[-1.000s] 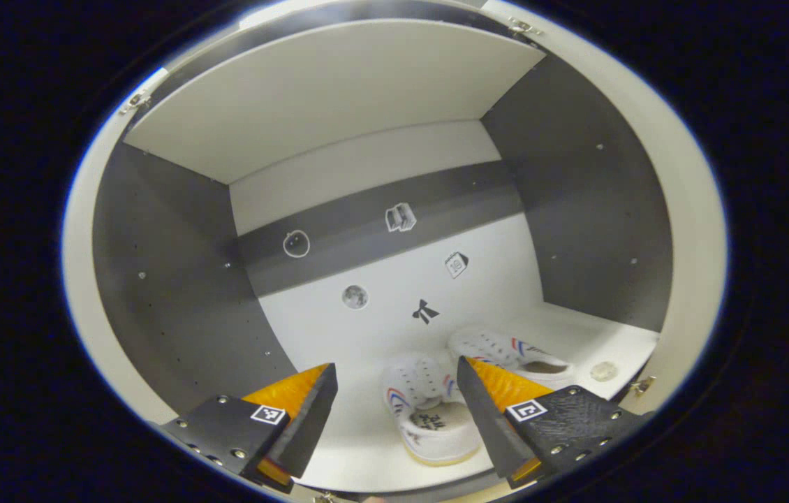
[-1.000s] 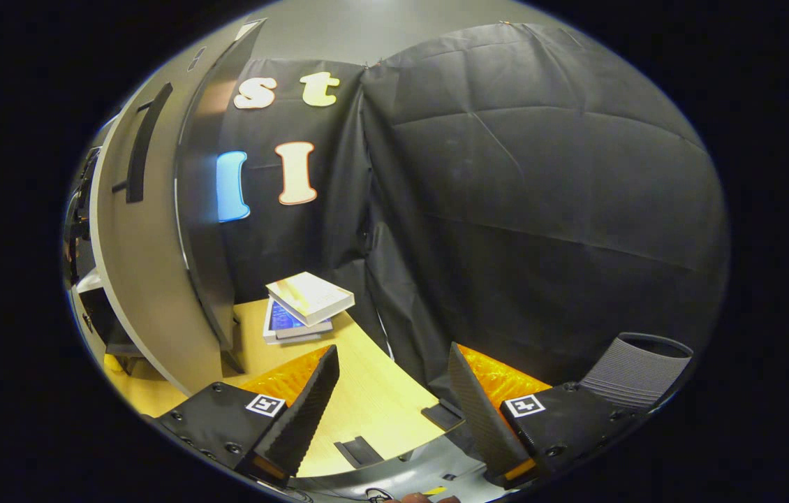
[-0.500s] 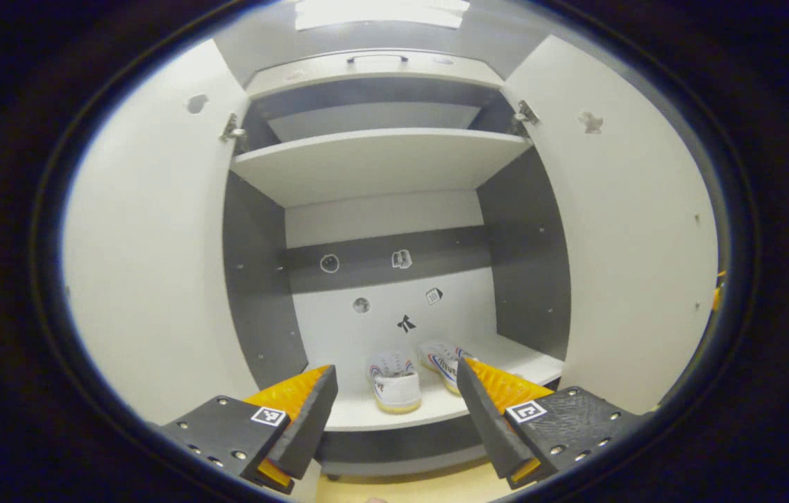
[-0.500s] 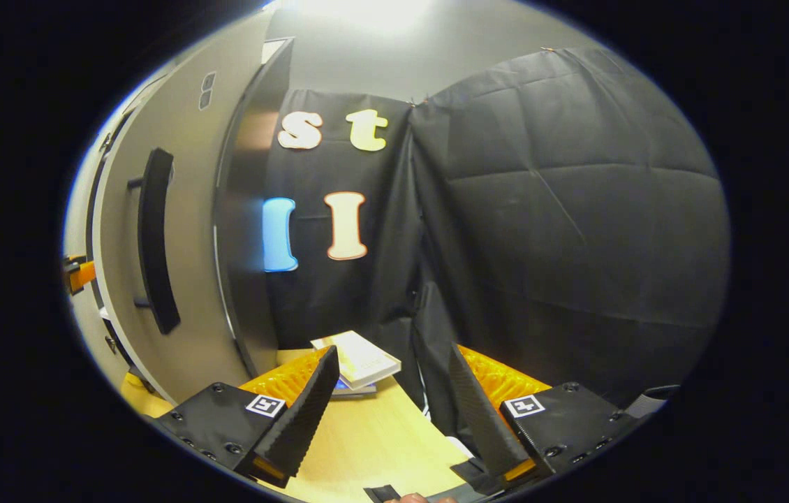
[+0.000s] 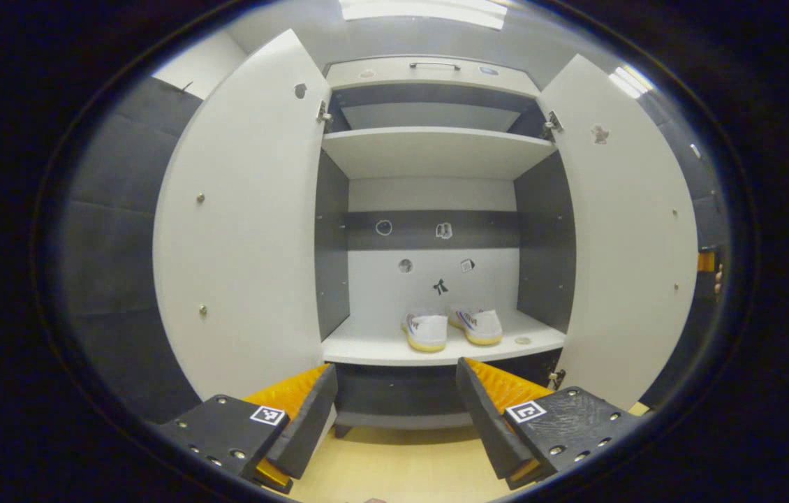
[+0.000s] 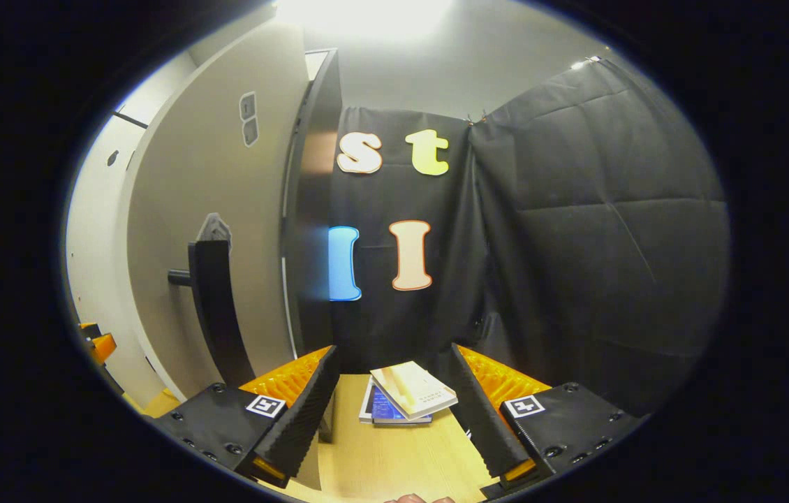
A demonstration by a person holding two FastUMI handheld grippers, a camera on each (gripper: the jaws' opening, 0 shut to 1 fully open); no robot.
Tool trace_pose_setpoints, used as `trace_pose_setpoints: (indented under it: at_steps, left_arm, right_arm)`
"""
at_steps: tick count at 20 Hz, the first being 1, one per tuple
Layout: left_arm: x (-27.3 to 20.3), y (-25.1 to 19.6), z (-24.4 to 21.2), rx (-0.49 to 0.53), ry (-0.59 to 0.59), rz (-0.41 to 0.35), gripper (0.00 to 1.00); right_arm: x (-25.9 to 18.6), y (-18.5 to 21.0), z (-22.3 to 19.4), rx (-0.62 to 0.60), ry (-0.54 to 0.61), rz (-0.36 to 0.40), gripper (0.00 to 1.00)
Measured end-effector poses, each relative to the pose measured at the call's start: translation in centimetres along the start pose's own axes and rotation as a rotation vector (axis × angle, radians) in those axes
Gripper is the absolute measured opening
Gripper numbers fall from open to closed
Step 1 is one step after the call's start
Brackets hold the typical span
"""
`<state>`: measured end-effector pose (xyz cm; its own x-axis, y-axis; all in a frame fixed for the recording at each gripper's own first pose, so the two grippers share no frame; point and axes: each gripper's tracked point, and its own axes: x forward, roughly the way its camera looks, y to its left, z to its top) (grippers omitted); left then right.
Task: Grab one shoe with the right hand and put it into the shoe cabinet, grab the other shoe with the left hand and put it into the shoe cabinet; then close the right door with the right hand and the left door with the left hand.
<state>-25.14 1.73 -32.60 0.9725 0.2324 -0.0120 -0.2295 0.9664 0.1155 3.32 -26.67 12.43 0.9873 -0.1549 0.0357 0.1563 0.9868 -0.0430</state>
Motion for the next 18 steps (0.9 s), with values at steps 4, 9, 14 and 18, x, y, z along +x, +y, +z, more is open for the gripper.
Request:
trace_pose_setpoints:
  at_steps: [4,9,14,18]
  left_arm:
    - [-1.7,2.2,-1.1,0.012,0.029,0.047,0.98]
    - [-3.3,3.6,-2.0,-0.005,0.042,0.074,0.98]
    - [-4.0,5.6,-2.4,-0.011,0.052,0.073,0.98]
    - [-4.6,7.4,-2.6,-0.019,0.051,0.079,1.00]
  right_arm:
    - [0.1,1.3,0.4,-0.002,0.002,0.032,0.95]
    - [-0.3,2.4,0.2,0.015,0.011,0.026,0.93]
    - [-0.9,5.7,0.1,0.020,0.013,0.052,0.93]
    - [-1.3,10.3,0.2,0.014,0.000,0.096,0.93]
